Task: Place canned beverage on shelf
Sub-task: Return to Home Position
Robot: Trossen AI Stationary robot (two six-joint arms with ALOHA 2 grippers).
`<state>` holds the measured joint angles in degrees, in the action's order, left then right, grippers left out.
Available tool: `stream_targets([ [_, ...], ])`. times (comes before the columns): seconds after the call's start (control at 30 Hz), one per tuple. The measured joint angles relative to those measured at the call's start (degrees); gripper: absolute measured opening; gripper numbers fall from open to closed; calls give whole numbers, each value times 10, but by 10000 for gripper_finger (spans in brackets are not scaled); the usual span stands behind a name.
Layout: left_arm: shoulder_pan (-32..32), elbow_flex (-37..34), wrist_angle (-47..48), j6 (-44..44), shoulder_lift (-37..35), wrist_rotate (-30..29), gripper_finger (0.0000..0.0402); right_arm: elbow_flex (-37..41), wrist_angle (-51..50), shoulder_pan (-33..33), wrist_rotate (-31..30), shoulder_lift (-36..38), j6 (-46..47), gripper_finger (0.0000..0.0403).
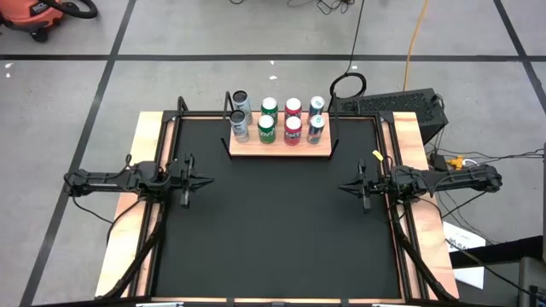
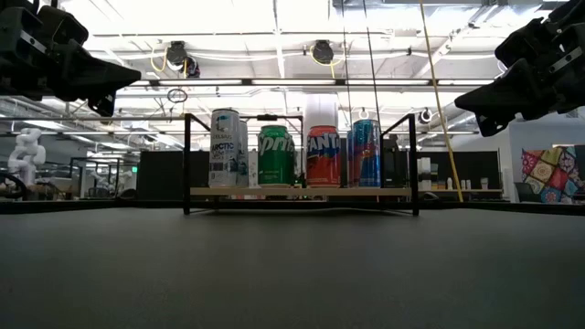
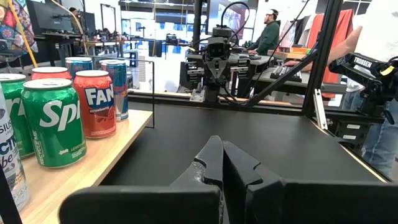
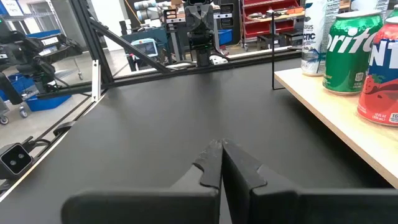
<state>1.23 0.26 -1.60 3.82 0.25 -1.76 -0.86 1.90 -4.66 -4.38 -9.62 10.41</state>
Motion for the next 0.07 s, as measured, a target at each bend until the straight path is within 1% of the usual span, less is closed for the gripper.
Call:
stream_targets([
  [0.07,0,0,0,0,0,0,0,0,0,0,0,0,0,0],
])
